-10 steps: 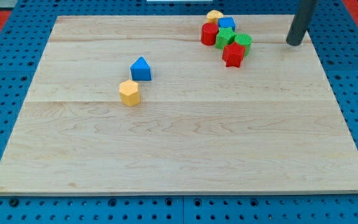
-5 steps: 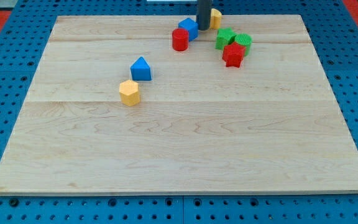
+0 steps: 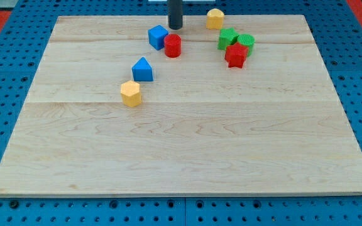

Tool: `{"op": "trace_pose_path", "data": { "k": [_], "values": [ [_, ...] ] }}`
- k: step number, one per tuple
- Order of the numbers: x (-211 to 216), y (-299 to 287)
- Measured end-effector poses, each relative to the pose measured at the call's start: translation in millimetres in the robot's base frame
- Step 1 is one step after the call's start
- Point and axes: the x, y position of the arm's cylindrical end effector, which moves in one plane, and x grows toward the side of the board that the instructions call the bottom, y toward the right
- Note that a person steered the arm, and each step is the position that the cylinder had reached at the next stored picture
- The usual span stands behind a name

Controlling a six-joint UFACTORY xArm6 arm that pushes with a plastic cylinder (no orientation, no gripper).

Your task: Move the blue cube above the blue triangle

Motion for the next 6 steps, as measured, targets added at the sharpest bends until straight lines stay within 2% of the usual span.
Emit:
{"op": "trace_pose_path", "data": {
  "k": [2,3,4,5,6],
  "values": [
    [34.3,-25.1],
    [37.3,-48.8],
    [63.8,-47.0],
    [71.6,-47.0],
    [69.7,-14.1]
  ]
}}
